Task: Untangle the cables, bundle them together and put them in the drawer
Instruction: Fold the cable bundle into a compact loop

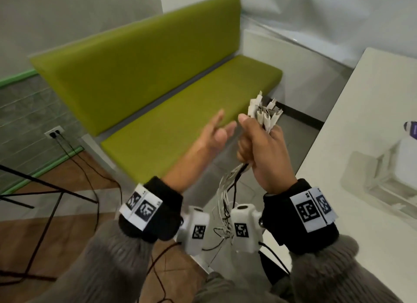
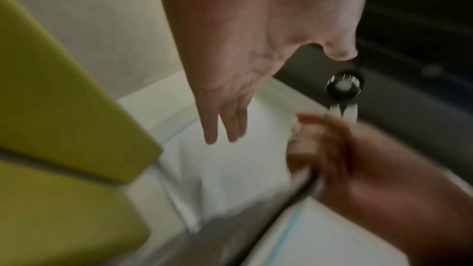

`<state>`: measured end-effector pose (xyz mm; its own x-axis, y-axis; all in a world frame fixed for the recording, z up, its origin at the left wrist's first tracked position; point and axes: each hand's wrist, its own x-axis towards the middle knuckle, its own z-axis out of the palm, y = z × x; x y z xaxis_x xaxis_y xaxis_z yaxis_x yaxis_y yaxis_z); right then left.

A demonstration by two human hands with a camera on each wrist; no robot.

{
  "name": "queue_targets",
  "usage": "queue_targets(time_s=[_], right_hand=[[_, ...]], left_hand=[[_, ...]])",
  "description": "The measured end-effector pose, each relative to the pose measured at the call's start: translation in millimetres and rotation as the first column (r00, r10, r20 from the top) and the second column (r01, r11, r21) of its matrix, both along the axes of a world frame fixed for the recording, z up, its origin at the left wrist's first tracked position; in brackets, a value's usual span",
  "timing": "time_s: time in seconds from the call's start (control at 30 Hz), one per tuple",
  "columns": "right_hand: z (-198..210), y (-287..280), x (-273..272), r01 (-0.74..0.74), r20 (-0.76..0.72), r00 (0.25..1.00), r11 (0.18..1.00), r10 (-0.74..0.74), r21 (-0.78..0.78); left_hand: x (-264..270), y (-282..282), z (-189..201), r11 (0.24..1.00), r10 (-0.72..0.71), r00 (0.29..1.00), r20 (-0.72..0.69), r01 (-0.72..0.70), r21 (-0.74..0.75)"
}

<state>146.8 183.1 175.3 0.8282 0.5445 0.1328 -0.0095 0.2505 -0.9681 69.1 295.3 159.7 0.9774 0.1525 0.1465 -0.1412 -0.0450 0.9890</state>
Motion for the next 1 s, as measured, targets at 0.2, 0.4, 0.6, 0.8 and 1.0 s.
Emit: queue_targets(time_s=[0.2,0.4,0.6,0.8,1.0], right_hand=[[-6.4,-5.8,-1.2,-0.059,-0.189,0.98,0.997,0.068,0.049],[-6.5,-32.0,9.8,-0.126,-0.376,0.908,0.977,0.183,0.171],[-4.0,-73.3,19.4,-0.016,-0.535,0.806,0.913,0.253,0.407],[1.3,-120.8,30.6,0.122,-0.52,0.848,0.915,0.105,0.384],[5.3,-192.0,34.5,0.26,-0.551,0.834,0.871,0.015,0.418]], left_hand=[[4.0,-42.7,-52.6,0.996,-0.058,0.984,-0.167,0.069,0.059],[8.0,-35.7,-46.0,0.993,-0.046,0.994,-0.103,0.057,0.106],[18.3,-43.3,-24.2,0.97,-0.139,0.985,-0.099,0.155,0.185],[40.2,-63.8,-8.6,0.887,-0.268,0.955,-0.124,0.295,0.355],[68.2,-105.3,14.9,0.735,-0.394,0.9,-0.185,0.429,0.525]])
